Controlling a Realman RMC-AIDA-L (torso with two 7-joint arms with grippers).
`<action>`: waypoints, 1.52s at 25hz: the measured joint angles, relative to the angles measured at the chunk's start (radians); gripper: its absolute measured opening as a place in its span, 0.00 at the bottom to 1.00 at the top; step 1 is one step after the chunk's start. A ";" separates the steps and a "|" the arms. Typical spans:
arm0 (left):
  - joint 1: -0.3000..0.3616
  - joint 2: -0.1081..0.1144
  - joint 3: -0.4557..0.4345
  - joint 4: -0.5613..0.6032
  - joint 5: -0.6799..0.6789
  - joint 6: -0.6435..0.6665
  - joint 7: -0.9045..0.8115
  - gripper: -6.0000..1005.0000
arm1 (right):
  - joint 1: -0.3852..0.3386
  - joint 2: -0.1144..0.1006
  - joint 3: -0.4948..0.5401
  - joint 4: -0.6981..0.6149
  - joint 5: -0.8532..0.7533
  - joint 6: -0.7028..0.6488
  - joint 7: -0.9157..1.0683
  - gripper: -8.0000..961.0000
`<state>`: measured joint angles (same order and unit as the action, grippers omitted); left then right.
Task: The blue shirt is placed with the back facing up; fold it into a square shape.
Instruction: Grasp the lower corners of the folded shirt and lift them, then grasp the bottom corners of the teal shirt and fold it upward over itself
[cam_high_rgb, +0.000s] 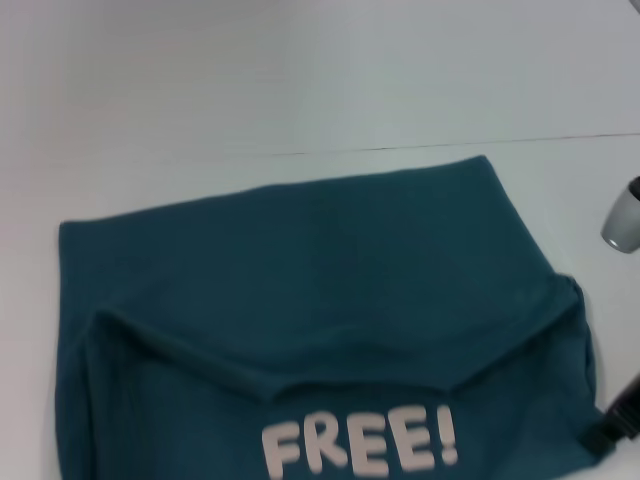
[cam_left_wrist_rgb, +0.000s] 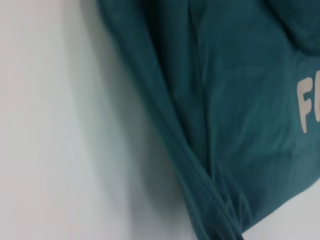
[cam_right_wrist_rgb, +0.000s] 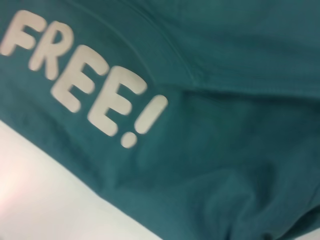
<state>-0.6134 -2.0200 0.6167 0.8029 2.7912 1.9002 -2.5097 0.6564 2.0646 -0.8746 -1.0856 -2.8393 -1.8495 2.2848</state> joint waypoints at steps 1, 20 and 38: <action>0.006 -0.003 0.000 0.002 0.002 0.015 0.003 0.04 | -0.009 0.003 0.003 -0.025 0.004 -0.040 -0.011 0.11; 0.067 -0.027 0.009 0.066 0.010 0.175 0.079 0.04 | -0.130 -0.014 -0.058 -0.079 0.120 -0.138 -0.071 0.11; -0.034 0.086 -0.281 0.189 -0.239 0.003 0.105 0.04 | -0.007 -0.158 0.356 -0.013 0.325 0.079 0.019 0.11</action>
<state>-0.6476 -1.9337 0.3362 0.9916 2.5521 1.9031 -2.4043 0.6498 1.9069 -0.5188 -1.0982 -2.5139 -1.7705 2.3038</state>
